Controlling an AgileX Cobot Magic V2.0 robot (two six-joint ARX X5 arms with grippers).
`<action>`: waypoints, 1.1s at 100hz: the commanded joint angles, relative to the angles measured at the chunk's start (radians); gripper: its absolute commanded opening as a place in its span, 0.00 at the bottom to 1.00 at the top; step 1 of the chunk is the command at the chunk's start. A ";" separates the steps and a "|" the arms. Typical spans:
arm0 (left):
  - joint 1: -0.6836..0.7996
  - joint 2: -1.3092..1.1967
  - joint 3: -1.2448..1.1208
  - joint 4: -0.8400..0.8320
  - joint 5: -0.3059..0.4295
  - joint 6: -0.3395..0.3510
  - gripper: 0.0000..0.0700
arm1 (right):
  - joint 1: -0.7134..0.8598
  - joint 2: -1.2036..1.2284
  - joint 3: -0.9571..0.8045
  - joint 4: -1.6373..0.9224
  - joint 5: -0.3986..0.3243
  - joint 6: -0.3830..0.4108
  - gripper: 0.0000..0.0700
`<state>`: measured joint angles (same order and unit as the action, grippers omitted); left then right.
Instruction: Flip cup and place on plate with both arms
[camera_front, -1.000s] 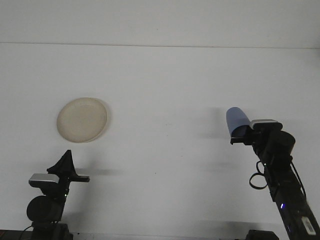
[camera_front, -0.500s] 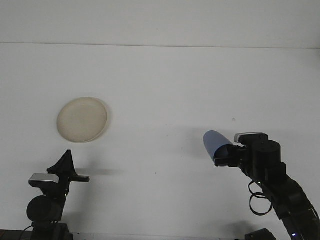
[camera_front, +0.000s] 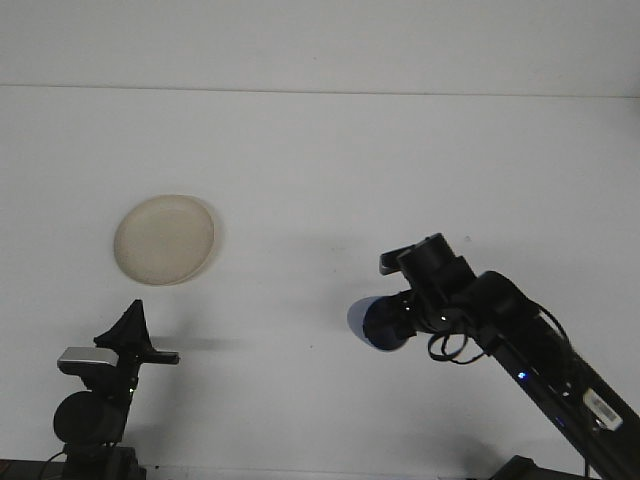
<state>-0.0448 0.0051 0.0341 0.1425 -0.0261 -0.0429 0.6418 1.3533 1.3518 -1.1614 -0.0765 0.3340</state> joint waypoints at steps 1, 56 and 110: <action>0.001 -0.002 -0.020 0.013 0.004 0.005 0.02 | 0.033 0.067 0.055 -0.016 -0.001 -0.023 0.00; 0.001 -0.002 -0.020 0.013 0.004 0.005 0.02 | 0.158 0.402 0.200 -0.126 0.006 -0.116 0.00; 0.001 -0.002 -0.020 0.013 0.004 0.005 0.02 | 0.163 0.449 0.200 -0.121 0.006 -0.141 0.00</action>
<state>-0.0448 0.0051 0.0341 0.1425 -0.0261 -0.0429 0.7921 1.7802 1.5253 -1.2881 -0.0738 0.2108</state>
